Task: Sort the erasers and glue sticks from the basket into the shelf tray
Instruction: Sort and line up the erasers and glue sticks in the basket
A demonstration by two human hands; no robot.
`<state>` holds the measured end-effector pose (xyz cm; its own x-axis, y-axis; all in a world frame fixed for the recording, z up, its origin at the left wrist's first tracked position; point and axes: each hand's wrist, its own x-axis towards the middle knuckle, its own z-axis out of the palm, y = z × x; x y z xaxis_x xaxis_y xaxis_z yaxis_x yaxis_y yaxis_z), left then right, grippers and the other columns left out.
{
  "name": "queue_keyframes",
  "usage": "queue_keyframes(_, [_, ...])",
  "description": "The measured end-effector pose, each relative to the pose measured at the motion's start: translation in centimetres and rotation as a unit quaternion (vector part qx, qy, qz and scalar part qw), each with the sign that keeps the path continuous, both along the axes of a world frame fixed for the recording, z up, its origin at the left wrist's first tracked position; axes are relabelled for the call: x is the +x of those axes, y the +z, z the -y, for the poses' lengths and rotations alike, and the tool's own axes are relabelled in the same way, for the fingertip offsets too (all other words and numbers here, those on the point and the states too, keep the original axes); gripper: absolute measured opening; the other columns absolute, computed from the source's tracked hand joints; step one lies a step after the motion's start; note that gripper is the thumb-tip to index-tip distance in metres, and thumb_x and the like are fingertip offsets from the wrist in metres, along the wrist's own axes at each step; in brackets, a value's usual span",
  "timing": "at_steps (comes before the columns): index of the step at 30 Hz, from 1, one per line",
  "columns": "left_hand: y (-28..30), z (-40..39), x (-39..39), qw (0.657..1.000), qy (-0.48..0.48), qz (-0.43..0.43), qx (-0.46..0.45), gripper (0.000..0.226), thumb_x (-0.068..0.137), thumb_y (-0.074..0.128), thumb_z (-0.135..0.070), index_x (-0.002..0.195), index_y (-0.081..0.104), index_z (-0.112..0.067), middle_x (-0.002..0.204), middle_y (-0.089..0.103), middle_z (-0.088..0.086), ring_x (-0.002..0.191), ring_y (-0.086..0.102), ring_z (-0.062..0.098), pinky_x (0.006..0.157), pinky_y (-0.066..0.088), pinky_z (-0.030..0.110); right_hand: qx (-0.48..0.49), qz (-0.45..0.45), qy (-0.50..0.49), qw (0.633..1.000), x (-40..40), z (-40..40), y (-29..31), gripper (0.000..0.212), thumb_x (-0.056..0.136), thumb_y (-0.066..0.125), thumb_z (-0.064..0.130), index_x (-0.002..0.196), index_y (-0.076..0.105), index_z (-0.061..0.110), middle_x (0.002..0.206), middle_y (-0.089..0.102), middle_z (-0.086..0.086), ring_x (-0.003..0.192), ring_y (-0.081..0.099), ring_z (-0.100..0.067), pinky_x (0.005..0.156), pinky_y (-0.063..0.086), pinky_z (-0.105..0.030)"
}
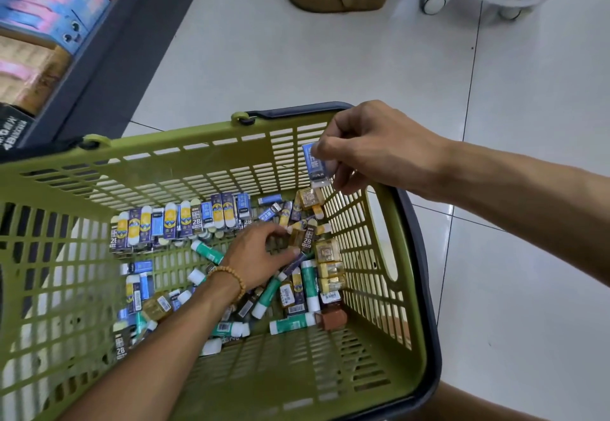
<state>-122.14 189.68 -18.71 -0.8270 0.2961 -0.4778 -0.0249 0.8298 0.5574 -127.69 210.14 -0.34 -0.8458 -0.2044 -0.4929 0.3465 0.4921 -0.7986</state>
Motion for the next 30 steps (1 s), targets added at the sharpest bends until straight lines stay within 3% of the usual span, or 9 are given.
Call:
queue_keyframes(3, [-0.1,-1.4,-1.2,0.997,0.055,-0.062,-0.001,0.062,0.088,0.065,-0.045,0.139,0.045,-0.014,0.139,0.045,0.004,0.128,0.043,0.020,0.106,0.037,0.032,0.002,0.000,-0.005,1.000,0.0,0.1,0.0,0.019,0.097,0.060,0.018,0.090,0.066,0.002,0.075,0.069,-0.010,0.062,0.068,-0.015,0.055,0.052,-0.018])
queue_keyframes(6, [-0.4,-2.7,-2.0,0.996,0.052,-0.055,-0.039,0.079,0.089,0.061,-0.049,0.147,0.030,-0.007,0.152,0.031,0.010,0.142,0.023,0.026,0.115,0.024,0.036,0.008,0.000,-0.012,1.000,-0.1,0.0,0.0,0.021,0.097,0.061,0.019,0.091,0.066,0.000,0.075,0.069,-0.011,0.062,0.069,-0.016,0.055,0.052,-0.018])
queue_keyframes(10, [-0.3,-3.5,-2.4,0.995,0.049,-0.034,-0.077,0.085,0.084,0.063,-0.055,0.147,0.029,-0.009,0.148,0.036,0.012,0.138,0.023,0.030,0.111,0.029,0.041,0.008,0.004,-0.019,1.000,-0.3,0.0,-0.1,0.018,0.098,0.060,0.019,0.090,0.065,0.003,0.074,0.069,-0.009,0.062,0.069,-0.015,0.055,0.052,-0.018])
queue_keyframes(14, [-0.5,-3.7,-2.6,0.995,0.073,0.027,-0.059,0.089,0.080,0.069,-0.050,0.149,0.025,-0.015,0.150,0.033,0.010,0.142,0.017,0.031,0.115,0.025,0.043,0.010,0.006,-0.017,1.000,-0.3,0.1,-0.1,0.017,0.098,0.060,0.019,0.089,0.065,0.005,0.074,0.069,-0.008,0.062,0.069,-0.015,0.055,0.053,-0.019])
queue_keyframes(17, [-0.5,-4.5,-2.6,0.995,0.047,0.073,-0.057,0.076,0.080,0.070,-0.041,0.144,0.035,-0.020,0.144,0.036,0.011,0.135,0.019,0.032,0.110,0.027,0.041,0.009,0.007,-0.019,1.000,-0.3,0.1,0.0,0.016,0.097,0.060,0.019,0.089,0.065,0.005,0.074,0.069,-0.008,0.062,0.069,-0.015,0.056,0.053,-0.019])
queue_keyframes(21, [-0.8,-4.5,-2.3,0.996,0.040,0.052,-0.058,0.071,0.082,0.068,-0.035,0.145,0.039,-0.020,0.144,0.031,0.008,0.134,0.020,0.029,0.109,0.026,0.036,0.009,0.005,-0.018,1.000,-0.3,0.0,0.0,0.015,0.097,0.060,0.017,0.089,0.065,0.006,0.074,0.069,-0.008,0.061,0.069,-0.012,0.055,0.053,-0.018])
queue_keyframes(27, [-1.5,-3.2,-1.4,0.994,-0.021,0.100,-0.039,0.077,0.076,0.078,-0.041,0.141,0.042,-0.024,0.136,0.040,0.006,0.131,0.036,0.026,0.108,0.035,0.036,0.011,0.007,-0.017,1.000,-0.3,0.0,0.0,0.016,0.098,0.060,0.017,0.088,0.065,0.006,0.074,0.069,-0.008,0.059,0.068,-0.011,0.053,0.051,-0.016])
queue_keyframes(30, [-1.2,-3.4,-2.1,0.990,-0.002,0.135,-0.025,0.071,0.075,0.077,-0.049,0.136,0.048,-0.024,0.137,0.042,0.002,0.128,0.043,0.023,0.108,0.039,0.040,0.014,0.007,-0.016,1.000,-0.3,0.1,0.0,0.016,0.097,0.060,0.018,0.088,0.065,0.006,0.075,0.070,-0.008,0.059,0.068,-0.011,0.052,0.051,-0.015])
